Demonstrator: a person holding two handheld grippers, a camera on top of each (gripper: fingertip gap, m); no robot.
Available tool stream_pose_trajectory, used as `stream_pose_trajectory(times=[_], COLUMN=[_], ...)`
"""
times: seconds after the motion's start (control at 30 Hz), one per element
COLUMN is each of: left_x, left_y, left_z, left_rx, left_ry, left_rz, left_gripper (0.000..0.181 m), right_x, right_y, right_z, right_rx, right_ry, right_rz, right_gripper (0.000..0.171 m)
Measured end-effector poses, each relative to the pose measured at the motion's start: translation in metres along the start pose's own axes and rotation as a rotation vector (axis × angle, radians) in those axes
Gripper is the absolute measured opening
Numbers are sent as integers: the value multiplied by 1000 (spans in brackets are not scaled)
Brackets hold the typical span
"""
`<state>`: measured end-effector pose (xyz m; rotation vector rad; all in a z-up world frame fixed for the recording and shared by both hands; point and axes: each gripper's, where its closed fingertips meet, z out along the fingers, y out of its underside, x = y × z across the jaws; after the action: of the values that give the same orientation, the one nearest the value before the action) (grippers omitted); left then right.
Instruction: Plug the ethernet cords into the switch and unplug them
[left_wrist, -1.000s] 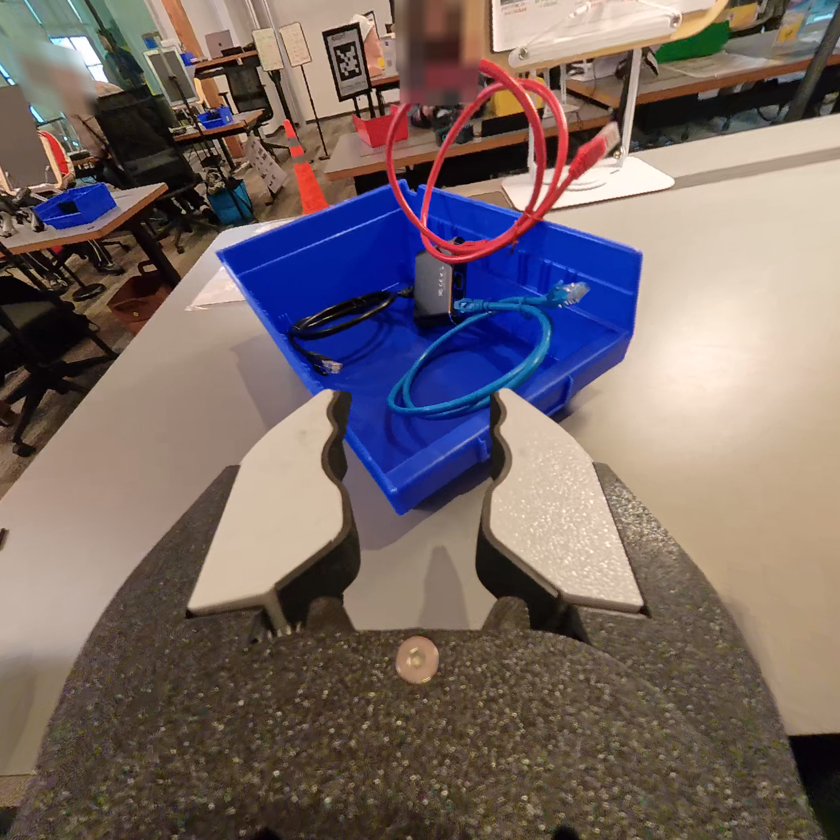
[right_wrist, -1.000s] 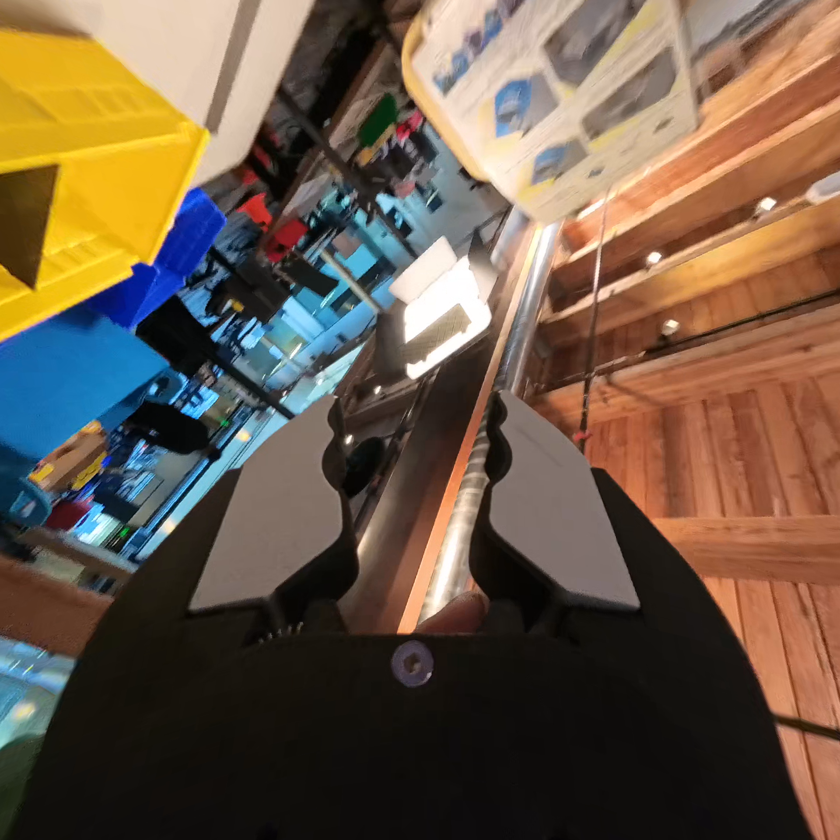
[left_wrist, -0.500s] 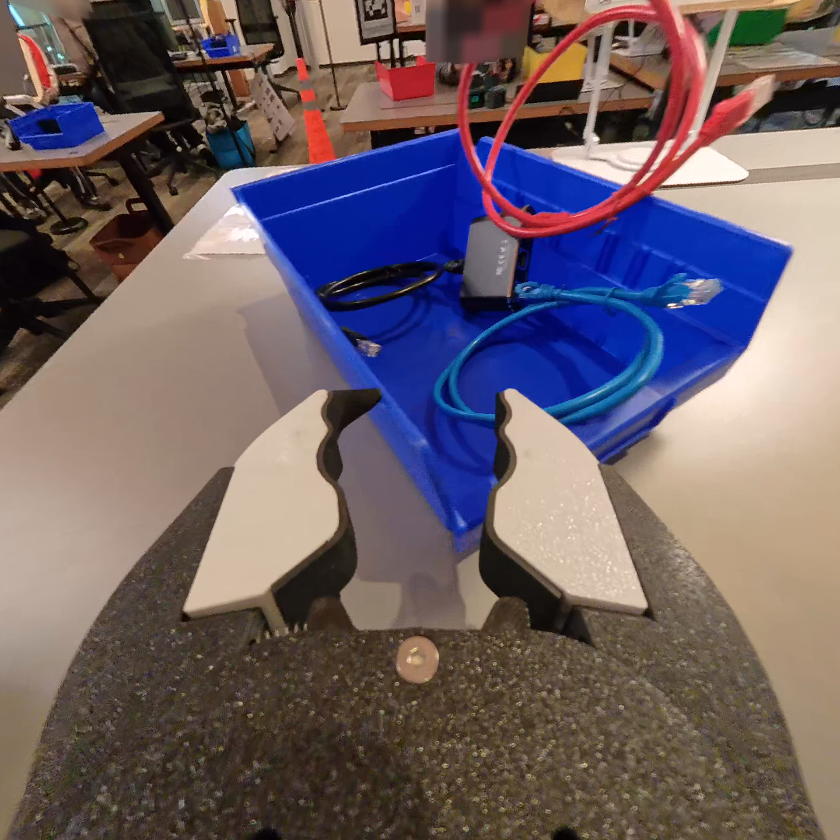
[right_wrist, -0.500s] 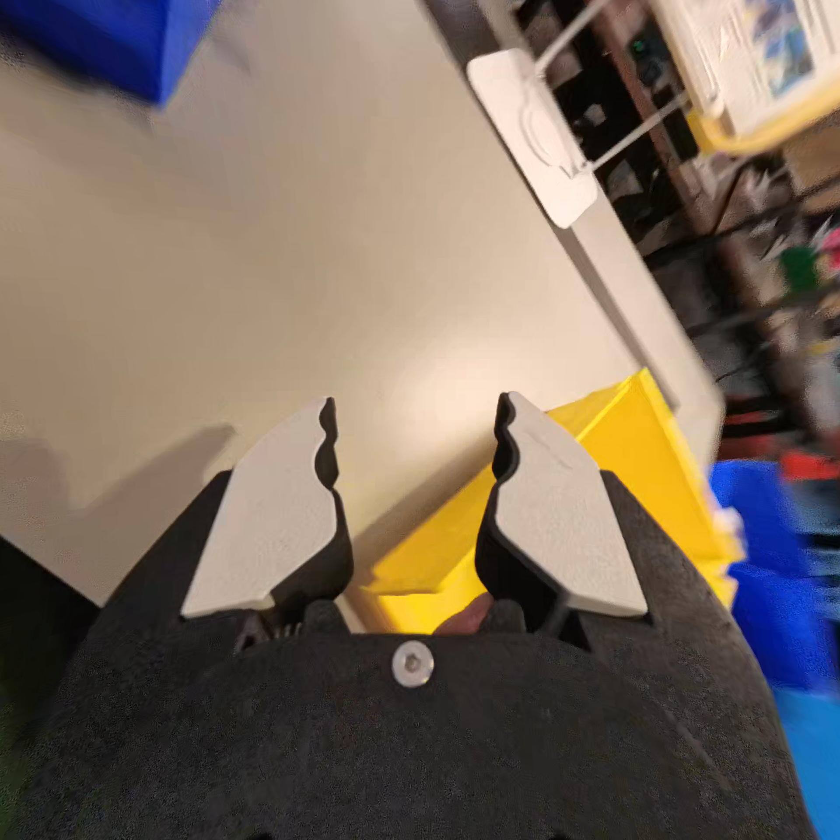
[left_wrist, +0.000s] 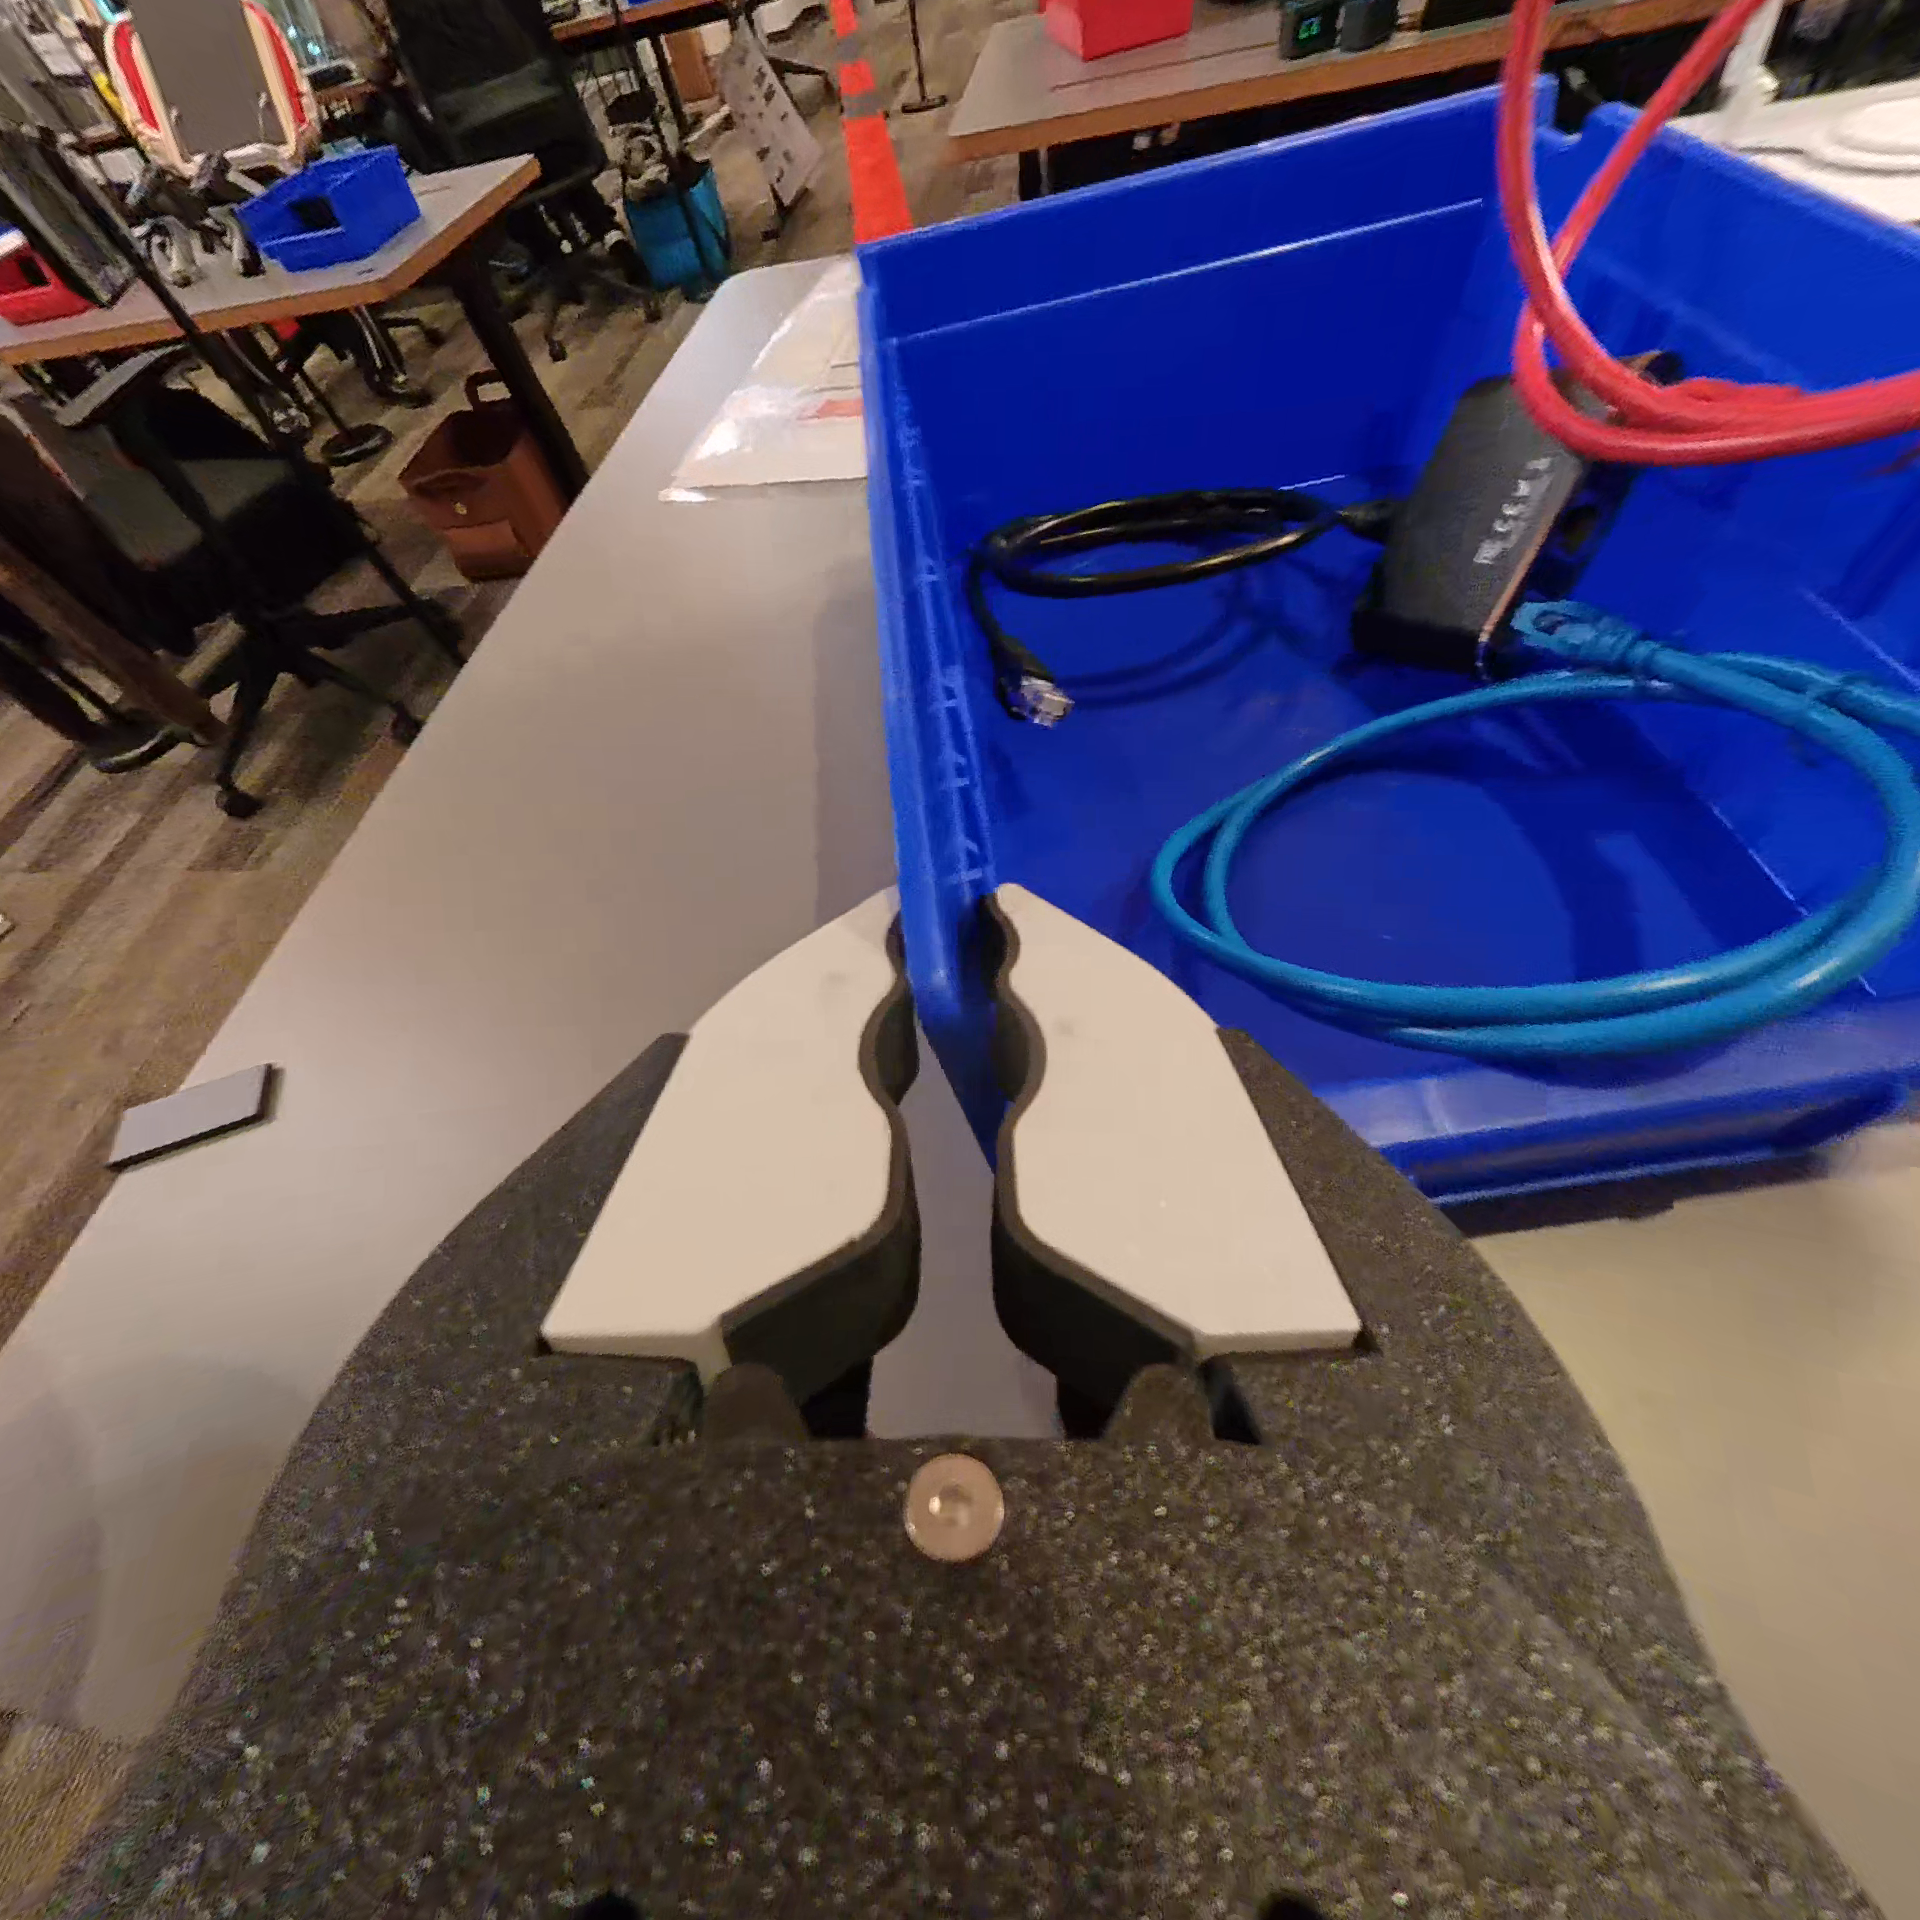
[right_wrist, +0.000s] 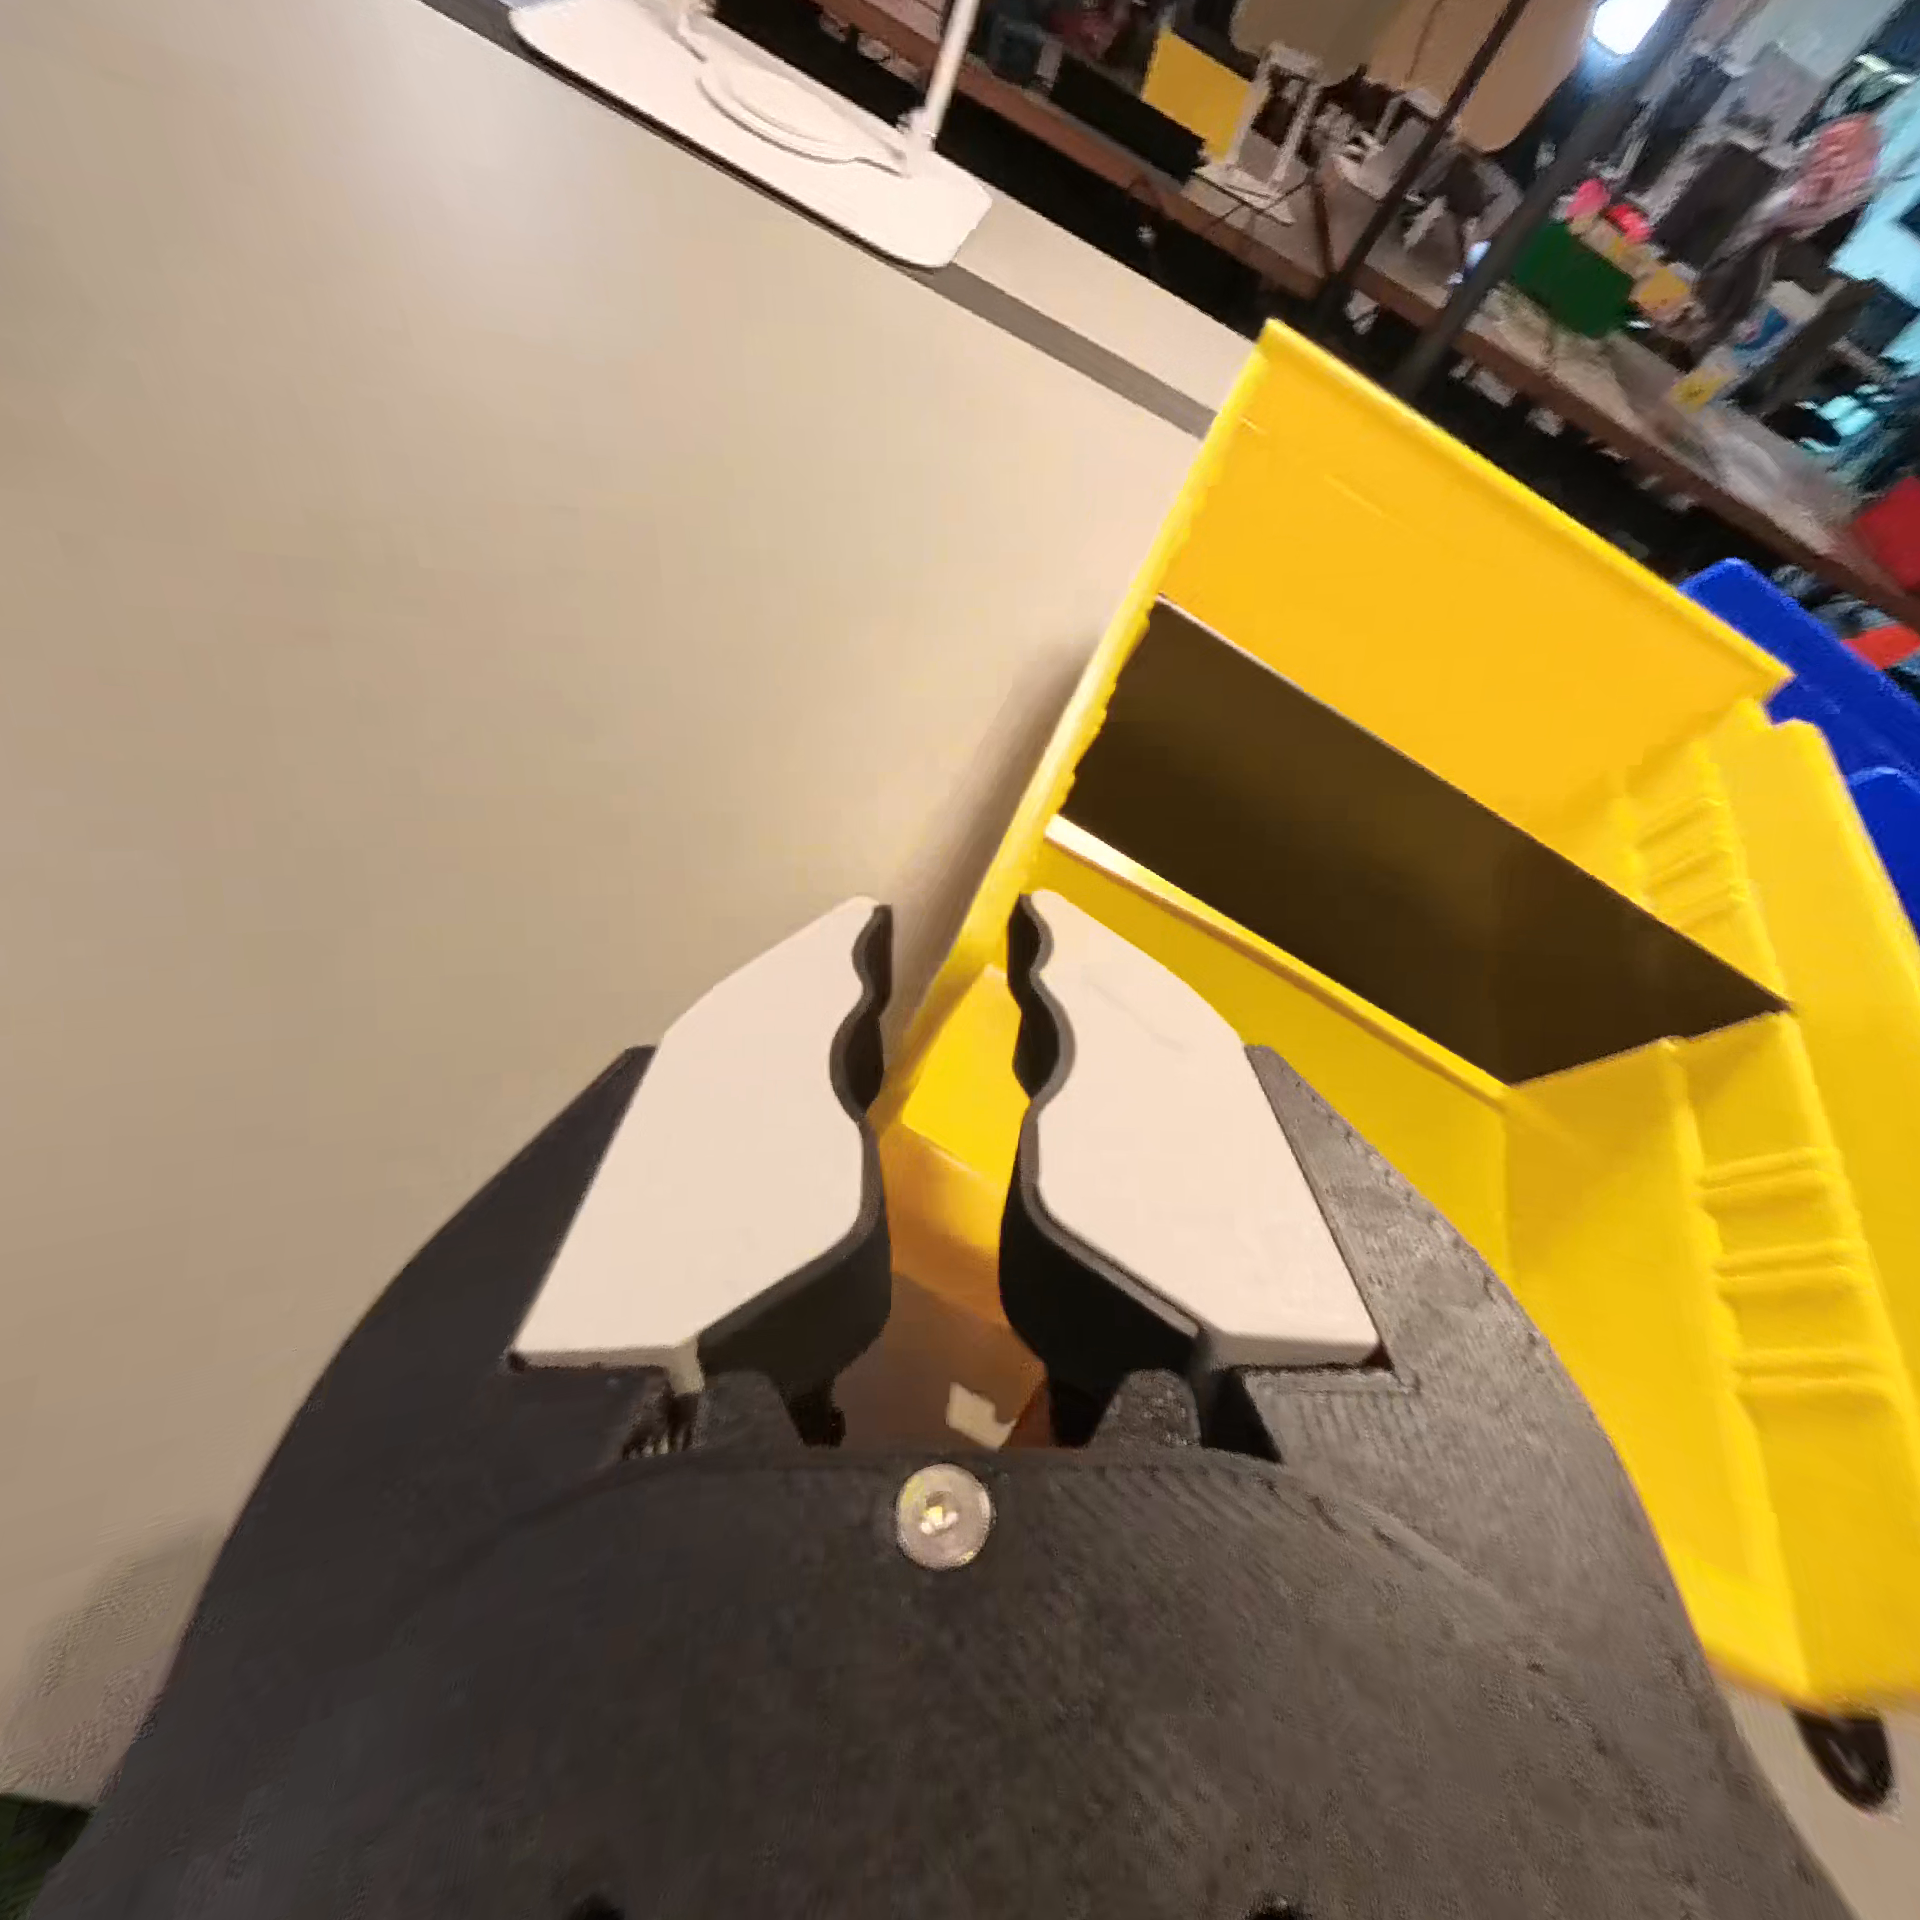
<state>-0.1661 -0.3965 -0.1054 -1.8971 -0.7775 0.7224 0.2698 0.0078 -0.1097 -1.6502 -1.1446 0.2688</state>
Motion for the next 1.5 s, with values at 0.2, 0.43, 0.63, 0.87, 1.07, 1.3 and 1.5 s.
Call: stream_pose_trajectory(times=[0.2, 0.43, 0.63, 0.87, 1.07, 1.3, 1.5], left_x=[44, 195, 209, 184, 137, 96, 59], left_y=[-41, -42, -40, -34, -13, -5, -10], left_z=[-48, -48, -26, -4, -35, -35, -8], left_rx=[214, 200, 151, 156, 150, 116, 86], left_ry=[103, 408, 281, 132, 92, 73, 43], left_rz=[-19, 131, 180, 266, 224, 200, 148], left_gripper=[46, 51, 42, 9, 6, 6, 6], right_x=[20, 20, 26, 37, 46, 58, 81], right_y=[10, 10, 9, 6, 14, 22, 29], right_z=[-1, 7, 8, 12, 1, -4, 2], right_rx=[17, -7, 8, 20, 29, 11, 6], right_ry=[55, 141, 147, 163, 142, 171, 182], right_rz=[34, -28, -1, 4, 13, 25, 33], right_gripper=[17, 26, 28, 9, 7, 7, 7])
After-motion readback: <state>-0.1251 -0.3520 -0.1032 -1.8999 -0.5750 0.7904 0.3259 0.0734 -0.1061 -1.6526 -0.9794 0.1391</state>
